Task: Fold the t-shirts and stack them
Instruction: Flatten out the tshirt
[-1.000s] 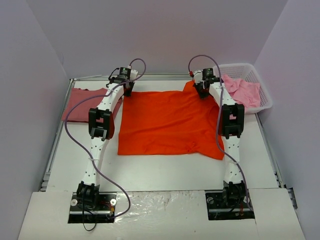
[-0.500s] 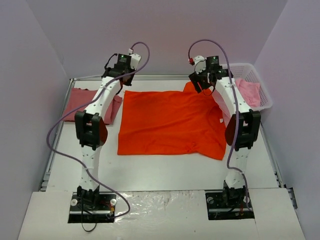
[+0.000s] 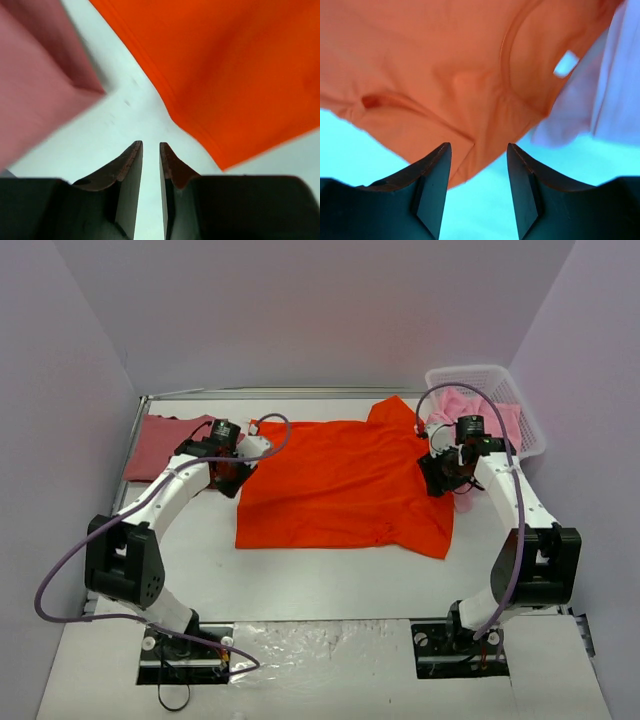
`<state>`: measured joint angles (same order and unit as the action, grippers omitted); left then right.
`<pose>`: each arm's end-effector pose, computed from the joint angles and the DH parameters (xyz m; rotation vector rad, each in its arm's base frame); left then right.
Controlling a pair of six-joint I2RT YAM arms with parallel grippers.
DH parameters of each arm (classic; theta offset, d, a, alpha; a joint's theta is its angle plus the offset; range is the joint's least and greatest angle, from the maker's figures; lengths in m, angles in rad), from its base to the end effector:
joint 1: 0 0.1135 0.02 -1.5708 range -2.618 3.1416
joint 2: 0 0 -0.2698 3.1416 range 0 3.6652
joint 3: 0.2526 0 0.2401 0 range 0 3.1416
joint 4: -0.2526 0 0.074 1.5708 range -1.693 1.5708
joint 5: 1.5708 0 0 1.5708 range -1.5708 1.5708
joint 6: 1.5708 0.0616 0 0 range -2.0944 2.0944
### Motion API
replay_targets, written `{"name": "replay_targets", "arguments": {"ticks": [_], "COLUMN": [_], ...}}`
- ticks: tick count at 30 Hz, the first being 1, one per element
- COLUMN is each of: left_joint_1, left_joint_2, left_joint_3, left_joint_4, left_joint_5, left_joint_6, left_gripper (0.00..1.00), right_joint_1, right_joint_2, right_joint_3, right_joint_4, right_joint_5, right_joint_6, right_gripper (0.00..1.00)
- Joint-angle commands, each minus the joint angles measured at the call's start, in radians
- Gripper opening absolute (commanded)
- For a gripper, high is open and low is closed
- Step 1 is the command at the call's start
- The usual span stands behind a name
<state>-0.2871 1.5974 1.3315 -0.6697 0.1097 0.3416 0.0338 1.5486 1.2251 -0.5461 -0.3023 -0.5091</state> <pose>0.3314 -0.1049 0.2712 0.8164 2.3650 -0.1149 0.3384 0.0298 0.2648 -0.7690 2.2665 0.1480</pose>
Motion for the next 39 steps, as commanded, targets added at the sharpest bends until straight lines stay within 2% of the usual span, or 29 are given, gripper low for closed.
{"name": "replay_targets", "arguments": {"ticks": [1,3,4,6,12,17,20,32,39], "left_joint_1": [-0.001,0.0,-0.001,-0.001,0.003,0.019,0.029,0.031,0.032], "left_joint_2": [-0.138,-0.212,-0.232,-0.293,-0.341,-0.349,-0.35,-0.346,-0.344], "left_joint_3": [-0.081,-0.162,-0.19,-0.26,-0.311,-0.338,-0.344,-0.354,-0.357], "left_joint_4": [-0.093,-0.094,-0.085,-0.051,-0.05,-0.03,-0.022,-0.004,0.001], "left_joint_5": [0.068,0.088,0.097,0.11,0.139,0.128,0.124,0.116,0.104], "left_joint_6": [0.077,0.066,0.059,0.028,0.013,0.017,0.019,0.02,0.017], "left_gripper": [0.2,0.2,0.2,0.2,0.2,0.2,0.2,0.2,0.2], "right_joint_1": [-0.058,-0.08,-0.092,-0.127,-0.149,-0.187,-0.213,-0.272,-0.273], "right_joint_2": [-0.111,-0.134,-0.134,-0.113,0.007,0.178,0.234,0.352,0.403], "right_joint_3": [-0.056,-0.102,-0.101,-0.07,-0.013,0.001,0.004,0.005,0.014], "right_joint_4": [-0.123,-0.161,-0.178,-0.219,-0.342,-0.434,-0.437,-0.436,-0.436], "right_joint_5": [-0.096,-0.115,-0.13,-0.159,-0.167,-0.216,-0.227,-0.25,-0.32], "right_joint_6": [-0.055,-0.09,-0.103,-0.121,-0.202,-0.302,-0.319,-0.381,-0.417], "right_gripper": [0.44,0.43,0.36,0.34,0.29,0.23,0.23,0.34,0.34]}}
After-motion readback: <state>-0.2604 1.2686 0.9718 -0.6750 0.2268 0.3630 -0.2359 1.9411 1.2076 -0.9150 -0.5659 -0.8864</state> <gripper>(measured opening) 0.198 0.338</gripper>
